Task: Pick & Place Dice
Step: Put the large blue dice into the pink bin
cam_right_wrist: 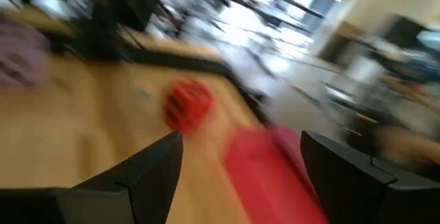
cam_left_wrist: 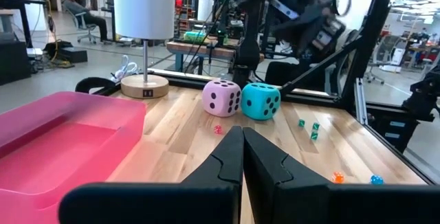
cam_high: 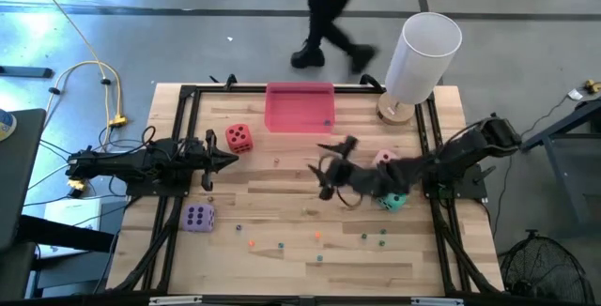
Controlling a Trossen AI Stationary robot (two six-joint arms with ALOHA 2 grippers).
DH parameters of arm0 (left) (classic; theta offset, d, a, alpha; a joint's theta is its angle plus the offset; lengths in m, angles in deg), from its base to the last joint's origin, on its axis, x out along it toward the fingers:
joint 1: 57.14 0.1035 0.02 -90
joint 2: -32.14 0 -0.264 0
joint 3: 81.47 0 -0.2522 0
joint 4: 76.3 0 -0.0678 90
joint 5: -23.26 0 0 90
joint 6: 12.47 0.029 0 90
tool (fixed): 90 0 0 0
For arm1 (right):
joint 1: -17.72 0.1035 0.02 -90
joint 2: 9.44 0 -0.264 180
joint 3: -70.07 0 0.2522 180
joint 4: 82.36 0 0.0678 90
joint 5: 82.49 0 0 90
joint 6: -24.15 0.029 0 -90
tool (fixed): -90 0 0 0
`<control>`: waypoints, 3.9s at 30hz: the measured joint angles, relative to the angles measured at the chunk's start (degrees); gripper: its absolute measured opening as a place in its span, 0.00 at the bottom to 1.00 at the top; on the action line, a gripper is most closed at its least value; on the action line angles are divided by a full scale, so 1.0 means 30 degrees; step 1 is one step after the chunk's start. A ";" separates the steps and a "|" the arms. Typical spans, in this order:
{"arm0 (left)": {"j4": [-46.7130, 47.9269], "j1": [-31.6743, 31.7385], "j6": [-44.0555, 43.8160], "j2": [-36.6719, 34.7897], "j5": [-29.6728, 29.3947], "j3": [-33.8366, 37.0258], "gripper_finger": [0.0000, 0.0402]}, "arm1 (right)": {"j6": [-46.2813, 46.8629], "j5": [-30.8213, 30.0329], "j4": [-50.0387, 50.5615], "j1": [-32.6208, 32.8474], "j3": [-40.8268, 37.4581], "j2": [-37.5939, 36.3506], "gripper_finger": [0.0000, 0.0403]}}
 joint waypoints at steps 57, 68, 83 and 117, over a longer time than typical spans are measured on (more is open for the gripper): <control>-0.0193 -0.0007 -0.0597 -0.0005 0.0189 0.0000 0.00 | 0.9362 0.3707 0.9862 0.7895 0.1954 0.0060 0.71; -0.0188 -0.0007 -0.0442 -0.0005 -0.0083 0.0000 0.00 | 0.8382 0.3796 1.0660 0.7465 0.1938 0.0066 0.71; -0.0181 -0.0007 -0.0233 -0.0007 -0.0437 0.0000 0.00 | 2.0703 0.8916 2.1875 0.8066 0.4717 0.0066 0.71; -0.0181 -0.0007 -0.1443 -0.0007 -0.0408 0.0000 0.00 | 2.6707 1.5606 3.1697 0.1452 0.4288 -0.0182 0.71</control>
